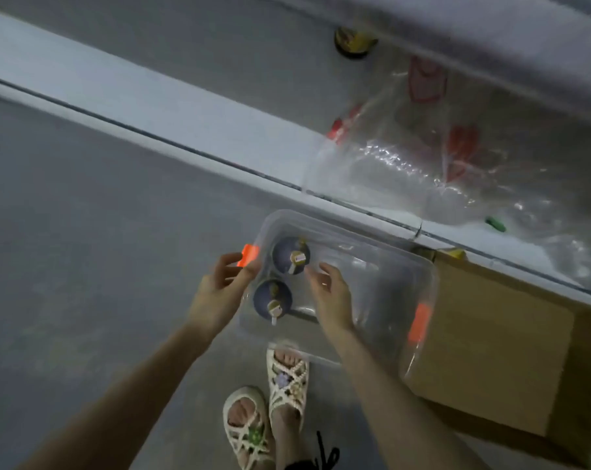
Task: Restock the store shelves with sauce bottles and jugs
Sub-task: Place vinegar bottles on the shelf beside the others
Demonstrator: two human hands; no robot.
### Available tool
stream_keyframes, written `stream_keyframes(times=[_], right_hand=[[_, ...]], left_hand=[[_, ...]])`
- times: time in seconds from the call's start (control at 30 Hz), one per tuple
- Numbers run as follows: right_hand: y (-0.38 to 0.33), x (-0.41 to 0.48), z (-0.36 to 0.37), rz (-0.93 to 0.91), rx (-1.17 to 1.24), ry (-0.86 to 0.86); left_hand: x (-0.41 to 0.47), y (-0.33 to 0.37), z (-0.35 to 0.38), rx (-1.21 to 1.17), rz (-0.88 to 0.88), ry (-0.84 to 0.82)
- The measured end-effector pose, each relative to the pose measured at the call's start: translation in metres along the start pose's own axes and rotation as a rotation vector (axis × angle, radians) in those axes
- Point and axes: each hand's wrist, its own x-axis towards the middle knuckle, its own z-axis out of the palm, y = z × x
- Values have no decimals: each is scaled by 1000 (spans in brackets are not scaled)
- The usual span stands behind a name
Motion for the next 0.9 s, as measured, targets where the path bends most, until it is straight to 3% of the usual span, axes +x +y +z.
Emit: stream_keyframes(times=[0.13,0.43,0.9], right_hand=[[31,30,23,98,56,-20],[52,65,62,107,119,-20],[32,36,20,-63,78,5]], left_hand=[[28,-33,11,-10,-28,4],[56,-66,18,18,-37,-48],[22,-45,7,89,-23,-112]])
